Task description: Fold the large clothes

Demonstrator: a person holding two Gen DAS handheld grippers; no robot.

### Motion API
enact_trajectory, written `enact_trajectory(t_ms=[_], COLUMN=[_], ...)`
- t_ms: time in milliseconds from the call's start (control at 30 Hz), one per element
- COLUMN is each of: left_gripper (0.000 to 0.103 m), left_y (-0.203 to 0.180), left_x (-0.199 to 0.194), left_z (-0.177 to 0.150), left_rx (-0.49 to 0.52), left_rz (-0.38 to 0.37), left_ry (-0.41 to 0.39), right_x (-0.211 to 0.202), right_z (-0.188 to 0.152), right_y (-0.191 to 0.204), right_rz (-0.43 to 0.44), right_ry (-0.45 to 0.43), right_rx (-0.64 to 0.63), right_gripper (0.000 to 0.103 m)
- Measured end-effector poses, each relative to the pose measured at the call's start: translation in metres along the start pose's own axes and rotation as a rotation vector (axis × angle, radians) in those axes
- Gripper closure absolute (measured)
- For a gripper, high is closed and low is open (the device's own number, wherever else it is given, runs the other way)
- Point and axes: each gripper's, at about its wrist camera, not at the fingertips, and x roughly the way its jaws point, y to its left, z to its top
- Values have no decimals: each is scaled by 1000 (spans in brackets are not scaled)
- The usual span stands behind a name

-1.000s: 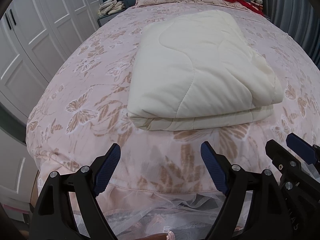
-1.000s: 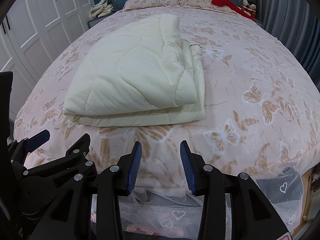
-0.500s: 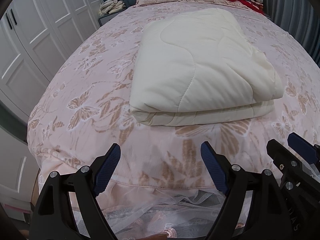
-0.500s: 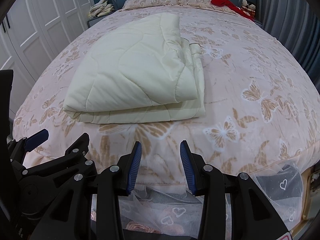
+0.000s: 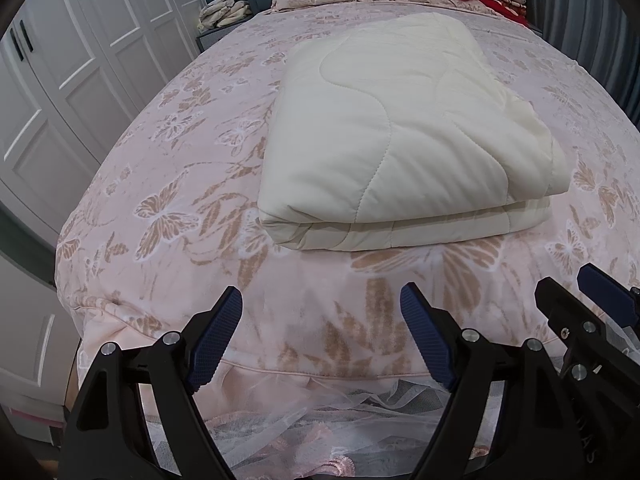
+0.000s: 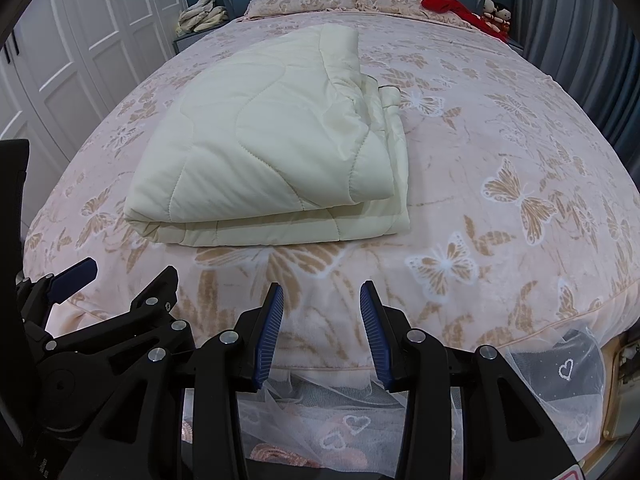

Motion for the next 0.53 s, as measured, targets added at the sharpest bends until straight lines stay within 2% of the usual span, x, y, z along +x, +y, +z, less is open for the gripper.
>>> enact_trajectory(t_ms=[533], left_gripper=[30], left_y=[-3], left_x=[2], left_z=[1], left_rx=[1], left_rz=[-6], left_ry=[5], right_x=[0], right_z=[0], right_y=[1], right_rz=[-11], right_ry=[-2], right_rx=[-4], right_gripper=[63])
